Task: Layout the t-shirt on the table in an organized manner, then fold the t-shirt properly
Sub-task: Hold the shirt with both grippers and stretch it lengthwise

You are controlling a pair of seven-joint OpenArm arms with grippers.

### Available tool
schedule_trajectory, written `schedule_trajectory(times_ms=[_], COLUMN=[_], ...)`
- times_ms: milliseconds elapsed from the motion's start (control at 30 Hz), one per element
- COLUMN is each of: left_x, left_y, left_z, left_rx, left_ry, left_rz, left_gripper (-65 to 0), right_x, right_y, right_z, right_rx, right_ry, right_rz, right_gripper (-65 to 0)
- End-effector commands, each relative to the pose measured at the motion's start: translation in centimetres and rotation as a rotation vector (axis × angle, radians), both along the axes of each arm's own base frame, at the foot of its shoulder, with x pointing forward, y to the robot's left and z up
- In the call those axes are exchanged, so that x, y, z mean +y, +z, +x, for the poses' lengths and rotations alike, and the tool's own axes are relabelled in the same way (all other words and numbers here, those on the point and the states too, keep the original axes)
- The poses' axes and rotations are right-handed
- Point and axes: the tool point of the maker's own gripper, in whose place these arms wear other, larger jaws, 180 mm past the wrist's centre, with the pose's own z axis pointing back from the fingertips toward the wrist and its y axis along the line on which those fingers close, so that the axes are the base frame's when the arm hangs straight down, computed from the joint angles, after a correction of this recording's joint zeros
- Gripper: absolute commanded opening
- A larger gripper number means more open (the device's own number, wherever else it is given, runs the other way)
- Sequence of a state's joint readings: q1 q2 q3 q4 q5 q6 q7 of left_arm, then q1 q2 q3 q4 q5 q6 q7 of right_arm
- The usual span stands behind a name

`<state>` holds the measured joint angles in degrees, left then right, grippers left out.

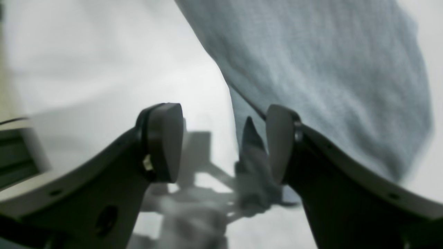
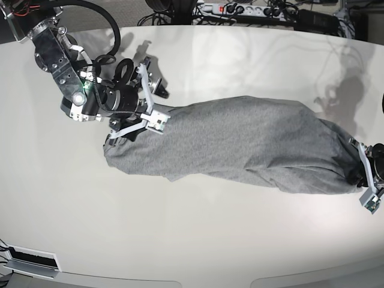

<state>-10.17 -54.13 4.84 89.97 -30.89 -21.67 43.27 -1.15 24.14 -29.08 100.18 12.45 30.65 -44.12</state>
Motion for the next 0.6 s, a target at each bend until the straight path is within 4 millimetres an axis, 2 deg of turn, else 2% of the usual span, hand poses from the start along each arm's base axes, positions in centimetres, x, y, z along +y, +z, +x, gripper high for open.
schedule_trajectory(times_ms=[0,100,300,400,467,567], left_x=[0.5,0.5,0.5,0.5,0.5,0.5], left_y=[2.0,2.0,2.0,2.0,2.0,2.0], left_z=[0.9,1.0,1.0,0.9,1.0,1.0], left_rx=[-0.055,-0.056,-0.056,-0.055,-0.056,-0.055], left_ry=[-0.003,-0.003,-0.003,-0.002,-0.003,-0.003], left_rz=[0.01,0.01,0.01,0.01,0.009,0.009], left_gripper=[-65.0,-65.0,-65.0,-65.0,-65.0,-65.0], right_x=[-0.2,-0.9,-3.2,-3.7,-4.3,-4.7], right_y=[1.2,-0.1,-4.2,-5.2,-5.8,-5.8], right_z=[1.3,1.2,2.0,2.1,2.6,3.3], right_rx=[-0.048,-0.03,0.025,0.032,0.017,-0.005], right_ry=[-0.019,-0.056,-0.129,-0.151,-0.184,-0.217], right_rz=[0.017,0.007,-0.043,-0.049,-0.077,-0.095], right_gripper=[-25.6,-25.8,-25.9,-27.6,-37.1,-59.2])
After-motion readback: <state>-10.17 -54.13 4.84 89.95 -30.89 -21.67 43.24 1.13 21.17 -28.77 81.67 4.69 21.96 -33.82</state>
